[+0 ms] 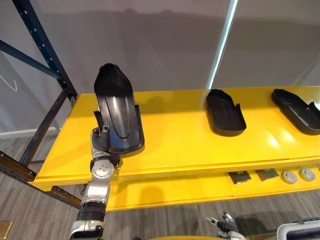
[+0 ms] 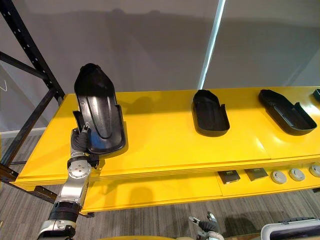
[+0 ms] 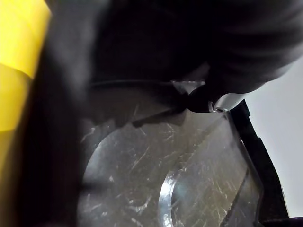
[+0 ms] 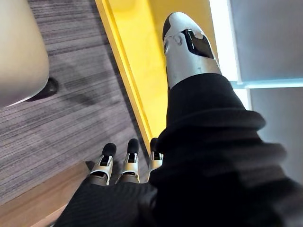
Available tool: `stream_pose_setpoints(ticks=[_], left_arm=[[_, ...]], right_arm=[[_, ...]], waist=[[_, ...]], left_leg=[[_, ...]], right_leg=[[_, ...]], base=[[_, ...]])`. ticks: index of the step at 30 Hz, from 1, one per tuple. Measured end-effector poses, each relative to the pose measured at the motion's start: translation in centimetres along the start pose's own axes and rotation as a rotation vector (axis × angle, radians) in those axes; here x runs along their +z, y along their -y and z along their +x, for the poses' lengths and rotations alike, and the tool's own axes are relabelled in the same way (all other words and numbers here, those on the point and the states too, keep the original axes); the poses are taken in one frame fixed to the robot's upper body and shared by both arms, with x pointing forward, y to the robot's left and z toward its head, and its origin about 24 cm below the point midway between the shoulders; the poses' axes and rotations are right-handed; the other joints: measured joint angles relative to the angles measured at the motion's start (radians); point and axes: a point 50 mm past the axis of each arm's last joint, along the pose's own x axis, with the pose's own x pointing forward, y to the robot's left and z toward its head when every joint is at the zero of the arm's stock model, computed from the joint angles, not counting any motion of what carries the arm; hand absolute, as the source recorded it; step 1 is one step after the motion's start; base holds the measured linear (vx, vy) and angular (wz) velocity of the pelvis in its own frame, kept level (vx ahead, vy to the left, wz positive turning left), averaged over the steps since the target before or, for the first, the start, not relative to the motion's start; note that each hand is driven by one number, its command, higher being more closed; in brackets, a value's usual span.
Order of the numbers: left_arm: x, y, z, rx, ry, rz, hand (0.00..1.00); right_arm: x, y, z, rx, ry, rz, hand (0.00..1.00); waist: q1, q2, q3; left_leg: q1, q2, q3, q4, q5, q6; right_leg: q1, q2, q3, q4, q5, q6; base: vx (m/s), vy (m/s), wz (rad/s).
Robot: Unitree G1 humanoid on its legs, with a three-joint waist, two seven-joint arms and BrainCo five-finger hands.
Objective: Walk over and take plastic housings, then place them on the shelf
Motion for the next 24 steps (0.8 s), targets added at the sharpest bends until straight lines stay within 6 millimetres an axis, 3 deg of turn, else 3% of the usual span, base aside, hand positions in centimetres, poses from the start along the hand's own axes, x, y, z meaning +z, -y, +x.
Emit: stream_pose_setpoints(ticks=[11,12,24], left_arm=[[0.9,-0.5,2.9,0.028,-0.025,0.038,1.0],[1.0,-0.5,3.1,0.028,-0.026,0.041,0.0],[1.6,-0.9,4.5,0.021,-0.029,0.106,0.0]], right_arm=[[0.8,-0.1,0.2,0.005,0.021,-0.005,0.0],[0.8,-0.1,0.2,0.005,0.021,-0.005,0.0],[0.8,0.1,0.2,0.002,0.026,-0.01,0.0]], waist=[[-0.021,-0.003,0.032],[-0.021,-0.003,0.032],[-0.023,-0.009,0.037]], left_leg=[[0.002,0.0,0.018,-0.006,-0.001,-0.001],[0.002,0.001,0.024,-0.007,-0.001,-0.001],[0.003,0.0,0.028,-0.014,-0.001,-0.001]], right_leg=[[-0.008,0.007,0.016,-0.003,0.0,0.0],[-0.011,0.007,0.021,-0.003,0.0,0.0],[-0.016,0.006,0.024,-0.002,0.0,0.0]], base=[[0.01,0.001,-0.04],[0.01,0.01,-0.12],[0.0,0.002,-0.01]])
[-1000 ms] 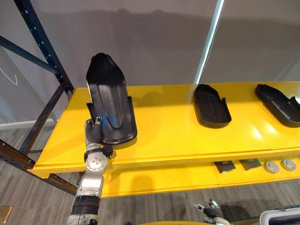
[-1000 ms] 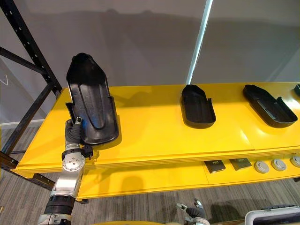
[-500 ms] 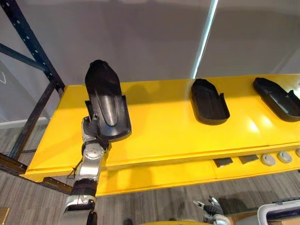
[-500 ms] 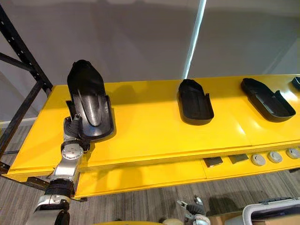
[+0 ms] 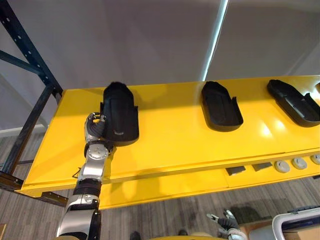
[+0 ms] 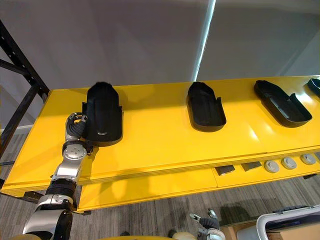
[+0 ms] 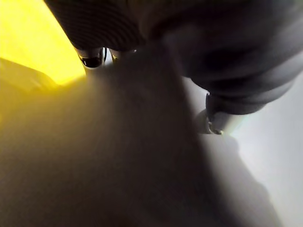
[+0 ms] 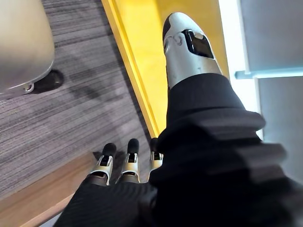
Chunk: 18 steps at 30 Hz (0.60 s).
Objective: Walk over and take plastic housings, then place them on the shelf
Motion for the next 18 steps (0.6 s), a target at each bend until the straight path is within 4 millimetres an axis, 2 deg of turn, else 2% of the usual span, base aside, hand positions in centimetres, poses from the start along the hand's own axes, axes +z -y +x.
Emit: stream_pose_setpoints(ticks=[14,16,18], left_arm=[[0.1,-0.1,0.1,0.01,0.004,0.0,0.0],[1.7,-0.3,0.0,0.04,0.065,-0.014,0.0],[4.0,-1.0,-0.8,0.09,0.191,-0.028,0.0]], right_arm=[[-0.1,0.1,0.0,-0.002,-0.002,0.0,0.0],[-0.2,0.1,-0.1,-0.003,-0.004,0.0,0.0],[-0.3,0.2,-0.1,-0.007,-0.007,0.001,0.0]], waist=[[0.0,-0.004,-0.001],[0.003,-0.008,0.001],[0.002,-0.011,0.001]], left_leg=[[0.006,-0.002,-0.002,-0.005,0.0,0.0],[0.006,-0.002,-0.006,-0.005,0.001,0.0],[0.008,-0.004,-0.017,-0.005,0.001,0.0]], right_leg=[[0.005,-0.006,-0.009,0.0,0.0,0.0],[0.008,-0.006,-0.015,0.0,0.0,0.0],[0.015,-0.006,-0.026,-0.001,0.0,0.0]], base=[[0.0,0.0,0.0],[0.0,0.0,0.07],[0.01,-0.001,0.13]])
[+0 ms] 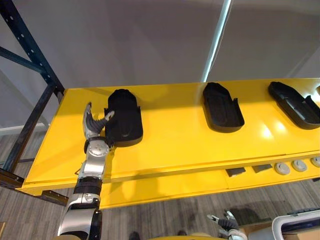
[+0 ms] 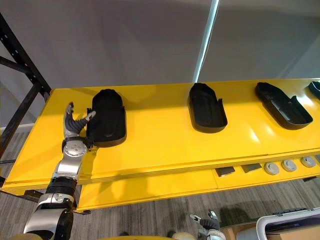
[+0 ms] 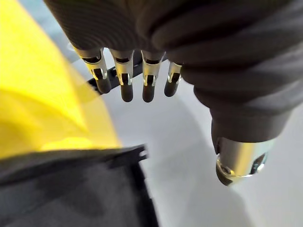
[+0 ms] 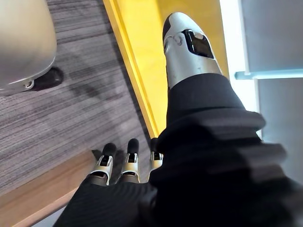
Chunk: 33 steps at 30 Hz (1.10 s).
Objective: Walk over and take plastic housings, then place them on the shelf
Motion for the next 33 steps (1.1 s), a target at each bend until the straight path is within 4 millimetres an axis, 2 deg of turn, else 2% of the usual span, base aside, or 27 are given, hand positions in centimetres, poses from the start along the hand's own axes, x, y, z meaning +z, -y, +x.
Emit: stream_pose_setpoints(ticks=[3,5,6,9,13,15,22,33], left_arm=[[2.8,-0.6,-1.7,0.057,0.148,-0.04,0.0],[3.4,-0.6,-3.3,0.062,0.199,-0.052,0.0],[3.8,-0.4,-4.7,0.049,0.22,-0.069,1.0],[3.9,0.3,-8.2,-0.004,0.256,-0.091,1.0],[4.1,1.0,-11.2,-0.095,0.274,-0.129,1.0],[3.6,1.2,-11.9,-0.127,0.263,-0.128,1.0],[1.8,2.9,-13.2,-0.286,0.201,-0.093,1.0],[-1.4,4.3,-13.9,-0.372,0.067,-0.021,1.0]], right_arm=[[-0.3,0.2,0.0,-0.006,-0.008,-0.001,0.0],[-0.4,0.2,-0.1,-0.01,-0.01,0.0,0.0],[-0.5,0.3,-0.1,-0.013,-0.014,0.001,0.0],[-0.7,0.6,-0.1,-0.021,-0.025,-0.001,0.0],[-1.7,1.2,-0.3,-0.035,-0.061,-0.014,0.0],[-1.8,1.3,-0.3,-0.038,-0.063,-0.016,0.0],[-1.7,1.1,-0.3,-0.032,-0.059,-0.02,0.0],[-1.6,1.2,-0.3,-0.032,-0.058,-0.022,0.0]], waist=[[0.002,0.0,0.0],[0.001,0.0,0.0],[0.003,0.0,0.0],[0.01,0.002,0.001],[0.034,0.007,0.004],[0.038,0.009,0.005],[0.053,0.006,0.002],[0.052,0.005,-0.007]], left_leg=[[0.002,-0.005,-0.003,0.0,0.0,0.0],[-0.002,-0.008,-0.007,0.004,-0.001,0.001],[-0.008,-0.01,-0.011,0.011,-0.003,0.003],[-0.019,-0.01,-0.014,0.029,-0.012,0.005],[-0.038,-0.008,-0.016,0.057,-0.031,0.007],[-0.052,-0.007,-0.017,0.073,-0.038,0.006],[-0.051,-0.008,-0.022,0.085,-0.046,0.006],[-0.05,-0.011,-0.015,0.087,-0.045,0.007]], right_leg=[[0.003,-0.002,-0.002,0.0,0.0,0.0],[0.004,-0.006,0.003,0.0,-0.003,0.004],[0.003,-0.008,0.003,0.0,-0.003,0.005],[0.002,-0.008,0.003,0.0,-0.006,0.007],[0.0,-0.008,0.003,0.001,-0.02,0.02],[-0.001,-0.008,0.003,0.001,-0.021,0.02],[0.001,-0.011,-0.001,0.006,-0.018,0.016],[-0.007,-0.021,0.008,0.011,-0.015,0.017]], base=[[0.0,0.006,0.04],[-0.01,0.021,0.05],[-0.01,0.015,0.07],[-0.01,0.005,0.02],[-0.01,-0.002,0.04],[0.0,-0.003,0.03],[0.04,-0.002,0.02],[-0.03,0.007,-0.03]])
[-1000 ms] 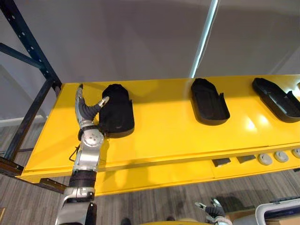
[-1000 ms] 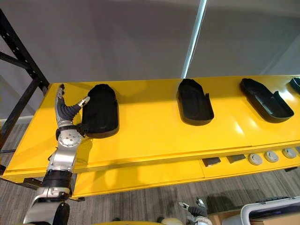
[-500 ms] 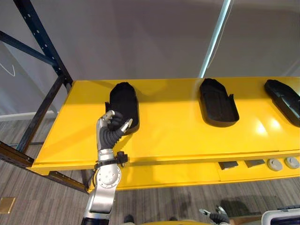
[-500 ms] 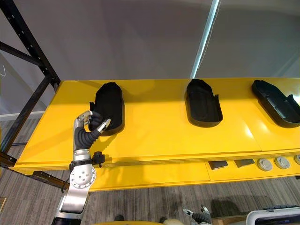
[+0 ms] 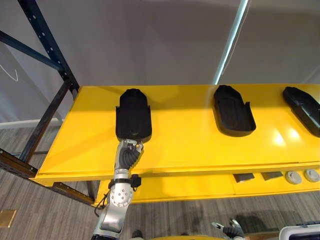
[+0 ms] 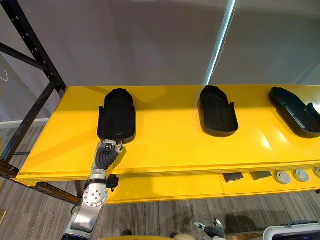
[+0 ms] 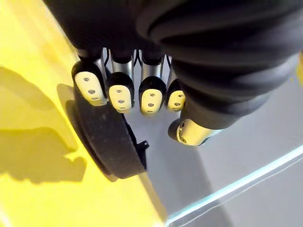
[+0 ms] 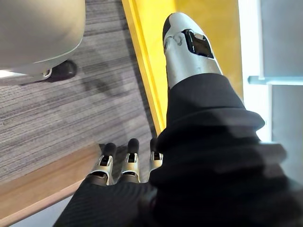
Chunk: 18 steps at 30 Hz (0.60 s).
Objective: Walk over and take plastic housings, then place them on the shelf
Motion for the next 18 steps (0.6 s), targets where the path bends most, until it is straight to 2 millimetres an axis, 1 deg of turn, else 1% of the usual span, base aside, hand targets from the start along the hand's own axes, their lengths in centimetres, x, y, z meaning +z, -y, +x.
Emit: stream_pose_setpoints(ticks=[6,9,11,15,17,18], left_arm=[[-1.5,0.2,0.0,-0.009,-0.076,0.025,1.0],[-2.0,0.3,0.6,-0.011,-0.1,0.036,1.0],[-2.0,0.0,0.9,0.006,-0.101,0.038,1.0],[-2.2,-0.3,2.2,0.033,-0.111,0.06,1.0],[-2.5,-0.5,2.5,0.033,-0.122,0.076,1.0],[-2.6,-0.7,2.5,0.041,-0.124,0.078,1.0]], right_arm=[[0.0,0.0,0.0,0.001,0.001,-0.009,0.0],[0.1,0.0,0.0,0.003,0.003,-0.019,0.0],[0.3,-0.1,0.1,0.004,0.011,-0.018,0.0],[0.7,-0.2,0.1,0.008,0.024,-0.02,0.0],[0.8,-0.3,0.2,0.011,0.03,-0.025,0.0],[1.0,-0.4,0.2,0.013,0.033,-0.026,0.0]], waist=[[-0.002,-0.004,-0.006],[-0.003,-0.003,-0.01],[-0.006,-0.003,-0.01],[-0.009,-0.003,-0.01],[-0.013,-0.003,-0.01],[-0.021,-0.003,-0.01]], left_leg=[[-0.002,-0.001,0.002,-0.006,0.0,0.0],[-0.002,-0.003,0.002,-0.019,0.005,0.002],[0.002,-0.004,0.002,-0.028,0.008,0.002],[0.013,-0.005,0.004,-0.038,0.01,0.002],[0.016,-0.005,0.008,-0.039,0.01,0.002],[0.016,-0.005,0.008,-0.043,0.014,0.003]], right_leg=[[-0.007,-0.001,0.002,-0.015,0.008,-0.001],[-0.001,0.0,-0.007,-0.03,0.014,-0.001],[0.002,0.002,-0.008,-0.031,0.014,0.0],[0.009,0.003,-0.007,-0.032,0.015,0.0],[0.009,0.002,-0.006,-0.032,0.015,-0.001],[0.008,0.001,-0.006,-0.032,0.017,0.0]], base=[[-0.01,0.0,-0.02],[0.02,-0.002,0.01],[0.06,-0.007,0.02],[0.0,0.001,-0.01],[-0.01,0.006,-0.04],[0.0,0.0,0.0]])
